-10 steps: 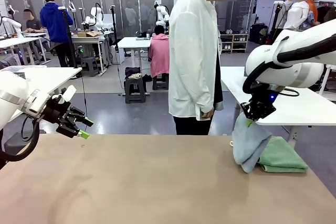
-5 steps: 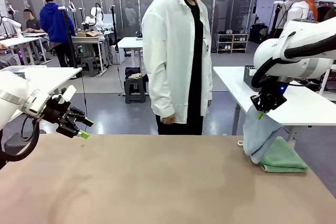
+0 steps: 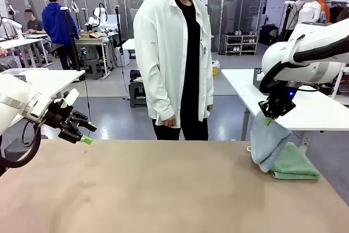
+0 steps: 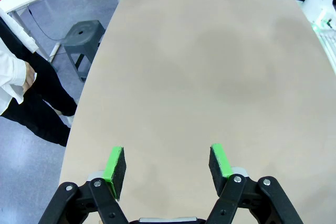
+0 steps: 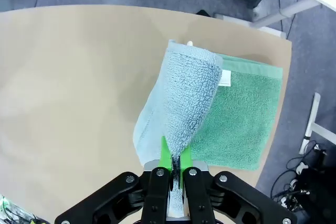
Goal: Fold the towels and place them in the basket.
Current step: Stack the folded Towel with hook on the right side of the table.
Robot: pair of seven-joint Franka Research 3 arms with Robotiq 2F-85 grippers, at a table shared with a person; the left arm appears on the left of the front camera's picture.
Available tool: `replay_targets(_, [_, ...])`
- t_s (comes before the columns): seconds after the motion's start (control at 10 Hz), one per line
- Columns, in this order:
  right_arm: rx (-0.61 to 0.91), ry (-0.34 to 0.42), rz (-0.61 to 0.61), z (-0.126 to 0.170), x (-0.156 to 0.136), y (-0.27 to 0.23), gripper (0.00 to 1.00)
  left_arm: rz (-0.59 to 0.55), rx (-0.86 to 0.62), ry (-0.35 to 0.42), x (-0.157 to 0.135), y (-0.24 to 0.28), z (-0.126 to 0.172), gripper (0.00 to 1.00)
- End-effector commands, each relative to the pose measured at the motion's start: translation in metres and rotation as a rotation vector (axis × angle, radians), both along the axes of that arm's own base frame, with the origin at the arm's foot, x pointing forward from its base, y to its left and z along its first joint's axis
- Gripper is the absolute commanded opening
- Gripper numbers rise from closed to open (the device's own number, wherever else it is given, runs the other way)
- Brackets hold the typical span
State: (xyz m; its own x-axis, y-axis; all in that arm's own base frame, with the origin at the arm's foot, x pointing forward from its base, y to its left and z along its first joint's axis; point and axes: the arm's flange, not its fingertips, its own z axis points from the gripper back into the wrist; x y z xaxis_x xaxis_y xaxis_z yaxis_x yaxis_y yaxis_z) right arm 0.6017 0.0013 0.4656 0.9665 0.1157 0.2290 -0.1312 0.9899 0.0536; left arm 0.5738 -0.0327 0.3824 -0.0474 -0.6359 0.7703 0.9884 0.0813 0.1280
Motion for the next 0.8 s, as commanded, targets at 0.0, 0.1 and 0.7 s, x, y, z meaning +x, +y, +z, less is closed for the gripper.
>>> replay_targets(0.0, [0.052,0.017,0.065,-0.003,0.015,-0.011,0.07,0.001,0.011,0.001,-0.001,0.000,0.002,0.81])
replay_targets(0.1, [0.059,0.013,0.064,-0.001,0.017,-0.020,0.07,0.001,0.011,0.001,-0.001,0.000,0.002,0.81])
replay_targets(0.7, [0.138,0.076,0.157,-0.031,0.038,-0.106,0.07,0.001,0.011,0.001,-0.001,0.000,0.002,0.81])
